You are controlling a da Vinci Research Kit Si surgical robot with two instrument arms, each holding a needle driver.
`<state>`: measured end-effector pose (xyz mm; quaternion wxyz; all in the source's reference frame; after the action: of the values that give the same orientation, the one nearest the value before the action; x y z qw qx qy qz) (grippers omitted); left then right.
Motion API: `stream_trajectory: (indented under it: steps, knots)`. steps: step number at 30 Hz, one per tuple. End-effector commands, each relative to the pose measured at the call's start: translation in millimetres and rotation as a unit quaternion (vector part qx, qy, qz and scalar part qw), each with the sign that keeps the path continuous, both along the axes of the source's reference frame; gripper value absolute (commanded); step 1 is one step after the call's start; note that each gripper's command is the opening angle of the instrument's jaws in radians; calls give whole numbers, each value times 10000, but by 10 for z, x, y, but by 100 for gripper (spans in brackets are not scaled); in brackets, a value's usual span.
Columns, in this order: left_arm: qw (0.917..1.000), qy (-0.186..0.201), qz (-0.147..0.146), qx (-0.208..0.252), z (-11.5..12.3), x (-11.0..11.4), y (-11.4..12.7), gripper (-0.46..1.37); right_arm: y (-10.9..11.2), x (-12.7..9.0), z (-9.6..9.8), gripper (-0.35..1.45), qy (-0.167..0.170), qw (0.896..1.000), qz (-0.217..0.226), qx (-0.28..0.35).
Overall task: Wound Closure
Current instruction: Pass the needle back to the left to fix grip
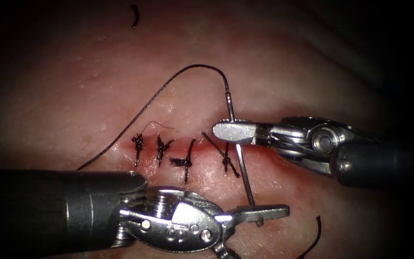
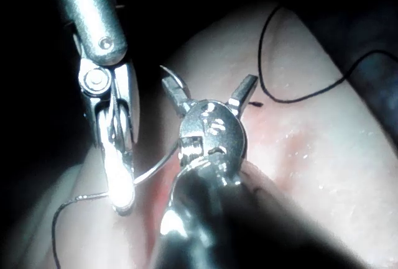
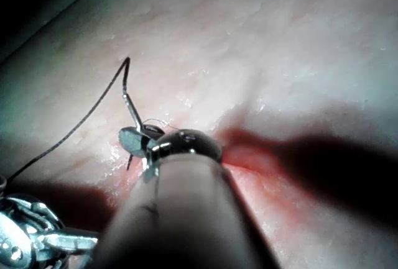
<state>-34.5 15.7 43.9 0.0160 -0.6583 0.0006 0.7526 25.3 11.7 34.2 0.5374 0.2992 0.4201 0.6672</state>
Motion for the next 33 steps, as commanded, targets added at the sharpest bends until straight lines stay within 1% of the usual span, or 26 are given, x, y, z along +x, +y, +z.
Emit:
stream_trajectory:
  steps: [1, 3, 5, 7, 9, 10, 11, 14, 20, 21, 22, 23, 26, 33]
  knots:
    - [9999, -28, -152, -29, 1, 4, 3, 76, 0, 0, -1, -35, -38, 10000, 41, 28]
    - [9997, -27, -244, -50, 3, 6, 5, 74, 0, 0, -1, -35, -37, 10000, 63, 54]
    - [9990, -26, -442, -44, 7, 9, 8, 73, 0, 0, -1, -35, -9, 9999, 119, 124]
    - [9986, -38, -519, -49, 10, 10, 9, 72, 0, 0, -2, -35, 8, 9998, 164, 138]
    - [9980, -75, -623, -119, 14, 10, 11, 71, 0, 0, -3, -35, 20, 9992, 307, 257]
    - [9980, -74, -623, -120, 15, 10, 12, 71, 0, 1, -3, -35, 13, 9992, 315, 258]
    - [9974, -110, -700, -155, 17, 10, 13, 70, 0, 1, -4, -35, 16, 9987, 385, 339]
    - [9966, -133, -779, -226, 20, 9, 13, 69, 0, 1, -5, -35, 37, 9977, 485, 475]
    - [9963, -103, -784, -337, 23, 5, 10, 61, -1, 2, -8, -35, 74, 9966, 561, 606]
    - [9960, -88, -776, -425, 23, 5, 10, 48, -1, 2, -8, -35, 81, 9963, 577, 630]
    - [9960, -87, -776, -425, 22, 5, 10, 42, -1, 2, -8, -35, 81, 9963, 577, 630]
    - [9959, -81, -773, -454, 22, 5, 10, 30, -1, 2, -8, -35, 91, 9963, 584, 622]
    - [9954, -71, -772, -565, 22, 5, 11, -35, -2, 2, -8, -35, 101, 9961, 595, 646]
    - [9935, -36, -744, -863, 21, 8, 16, -35, -6, 4, -12, -35, 170, 9963, 521, 663]
